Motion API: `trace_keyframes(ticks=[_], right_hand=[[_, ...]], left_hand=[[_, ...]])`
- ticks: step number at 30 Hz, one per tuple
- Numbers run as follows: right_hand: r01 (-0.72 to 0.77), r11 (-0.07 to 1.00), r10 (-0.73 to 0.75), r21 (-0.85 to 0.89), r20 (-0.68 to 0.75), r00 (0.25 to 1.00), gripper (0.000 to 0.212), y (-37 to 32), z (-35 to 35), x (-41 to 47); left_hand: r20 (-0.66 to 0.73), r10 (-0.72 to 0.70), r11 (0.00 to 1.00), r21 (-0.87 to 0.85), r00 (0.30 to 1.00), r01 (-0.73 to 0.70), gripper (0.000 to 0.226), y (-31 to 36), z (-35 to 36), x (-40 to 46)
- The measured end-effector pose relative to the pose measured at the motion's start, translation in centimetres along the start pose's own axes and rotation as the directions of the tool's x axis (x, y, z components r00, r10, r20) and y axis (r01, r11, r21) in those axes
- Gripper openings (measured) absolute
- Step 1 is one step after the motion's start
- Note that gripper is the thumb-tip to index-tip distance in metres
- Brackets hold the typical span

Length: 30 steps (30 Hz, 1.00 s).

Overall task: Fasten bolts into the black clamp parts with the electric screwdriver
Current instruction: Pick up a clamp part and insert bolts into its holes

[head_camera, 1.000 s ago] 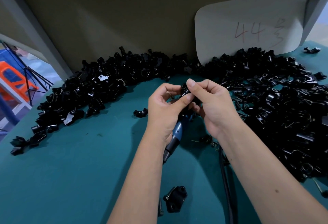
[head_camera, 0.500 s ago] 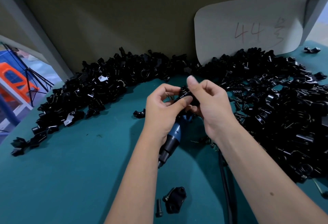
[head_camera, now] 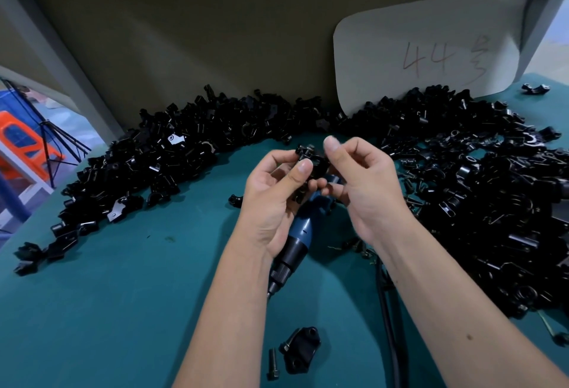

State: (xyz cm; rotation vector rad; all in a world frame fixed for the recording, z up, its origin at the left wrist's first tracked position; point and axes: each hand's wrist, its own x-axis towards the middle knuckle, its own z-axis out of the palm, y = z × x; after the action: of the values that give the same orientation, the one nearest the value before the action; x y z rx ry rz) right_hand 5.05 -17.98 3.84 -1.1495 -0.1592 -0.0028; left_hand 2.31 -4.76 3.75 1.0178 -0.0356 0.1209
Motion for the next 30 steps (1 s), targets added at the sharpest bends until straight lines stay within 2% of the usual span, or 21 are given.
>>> trace_keyframes(ticks=[4,6,9,12,15,19,21,25,26,28,30], right_hand=[[0.001,0.999,-0.004,0.040,0.061,0.998,0.016,0.0,0.2,-0.2],[-0.012,1.000,0.012,0.025,0.005,1.000,0.018,0.2,0.4,-0.3],[-0.078,0.996,0.082,0.041,-0.093,0.992,0.032,0.7,0.5,-0.2],[-0.089,0.993,0.090,0.077,-0.003,0.996,0.020,0.8,0.5,-0.3],[-0.028,0.998,0.022,0.051,0.118,0.993,0.011,0.9,0.5,-0.2],[0.121,0.987,-0.109,-0.109,0.111,0.988,0.017,1.2,0.5,-0.1],[0.207,0.944,-0.189,-0.257,0.095,0.978,0.021,1.3,0.6,0.0],[0.374,0.744,-0.375,-0.554,0.116,0.920,0.024,1.7,1.1,-0.2],[0.409,0.686,-0.417,-0.601,0.136,0.899,0.024,1.8,1.3,-0.4],[0.445,0.621,-0.453,-0.646,0.167,0.876,0.022,1.8,1.4,-0.5],[0.417,0.604,-0.418,-0.679,0.175,0.891,0.019,1.6,1.3,-0.6]], left_hand=[[-0.007,-0.003,0.999,-0.054,1.000,0.002,0.019,0.2,-0.5,0.2],[0.008,-0.007,0.998,-0.059,1.000,0.008,0.021,0.0,-0.6,0.1],[0.015,-0.014,1.000,-0.015,1.000,0.015,0.024,-0.4,-0.4,0.0],[-0.003,-0.016,1.000,-0.024,1.000,0.016,0.023,-0.4,-0.3,0.1],[-0.031,0.000,1.000,-0.021,1.000,-0.001,0.023,-0.1,-0.5,0.3],[-0.032,0.010,1.000,-0.028,0.999,-0.011,0.021,-0.1,-0.5,0.2],[-0.046,-0.009,0.999,-0.051,0.999,0.006,0.025,-0.2,-0.3,0.2],[-0.103,-0.033,0.999,0.029,0.994,0.036,0.072,-0.1,0.1,0.1],[-0.107,-0.031,0.996,0.077,0.994,0.040,0.073,0.0,0.1,0.2],[-0.103,-0.042,0.981,0.186,0.994,0.060,0.050,-0.1,-0.2,0.4],[-0.110,-0.053,0.954,0.288,0.993,0.083,0.025,-0.2,-0.7,0.6]])
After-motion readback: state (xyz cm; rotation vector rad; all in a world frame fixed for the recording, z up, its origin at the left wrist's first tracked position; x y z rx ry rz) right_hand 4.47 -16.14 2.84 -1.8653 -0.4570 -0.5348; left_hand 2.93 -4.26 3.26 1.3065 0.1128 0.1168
